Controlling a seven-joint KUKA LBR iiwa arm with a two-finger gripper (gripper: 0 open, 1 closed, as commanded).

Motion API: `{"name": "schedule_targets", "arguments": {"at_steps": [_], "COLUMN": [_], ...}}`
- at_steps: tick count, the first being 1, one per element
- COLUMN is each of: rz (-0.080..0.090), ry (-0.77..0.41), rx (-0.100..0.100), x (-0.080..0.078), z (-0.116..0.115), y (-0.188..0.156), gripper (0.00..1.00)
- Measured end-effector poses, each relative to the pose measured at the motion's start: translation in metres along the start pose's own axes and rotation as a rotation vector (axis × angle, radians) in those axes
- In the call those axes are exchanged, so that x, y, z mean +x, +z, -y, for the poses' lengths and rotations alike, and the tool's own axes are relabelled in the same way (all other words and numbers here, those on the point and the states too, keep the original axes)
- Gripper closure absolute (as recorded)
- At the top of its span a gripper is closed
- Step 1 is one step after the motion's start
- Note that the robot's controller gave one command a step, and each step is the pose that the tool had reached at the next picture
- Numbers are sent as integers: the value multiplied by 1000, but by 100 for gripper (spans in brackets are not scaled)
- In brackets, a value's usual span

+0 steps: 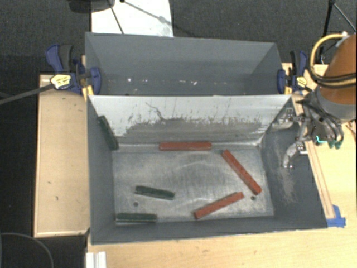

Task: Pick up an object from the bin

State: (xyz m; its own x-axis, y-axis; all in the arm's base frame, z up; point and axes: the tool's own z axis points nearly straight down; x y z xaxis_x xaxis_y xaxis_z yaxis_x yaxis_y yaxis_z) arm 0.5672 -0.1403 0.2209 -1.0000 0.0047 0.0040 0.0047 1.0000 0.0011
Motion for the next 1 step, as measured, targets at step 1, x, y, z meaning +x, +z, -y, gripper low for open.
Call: {"name": "schedule_targets", "arguments": {"at_steps": [1], "rz": [8], "ry": [-3], "rx": [2], "x": [-1], "z": [-1], "y": [-5], "gripper": [0]}}
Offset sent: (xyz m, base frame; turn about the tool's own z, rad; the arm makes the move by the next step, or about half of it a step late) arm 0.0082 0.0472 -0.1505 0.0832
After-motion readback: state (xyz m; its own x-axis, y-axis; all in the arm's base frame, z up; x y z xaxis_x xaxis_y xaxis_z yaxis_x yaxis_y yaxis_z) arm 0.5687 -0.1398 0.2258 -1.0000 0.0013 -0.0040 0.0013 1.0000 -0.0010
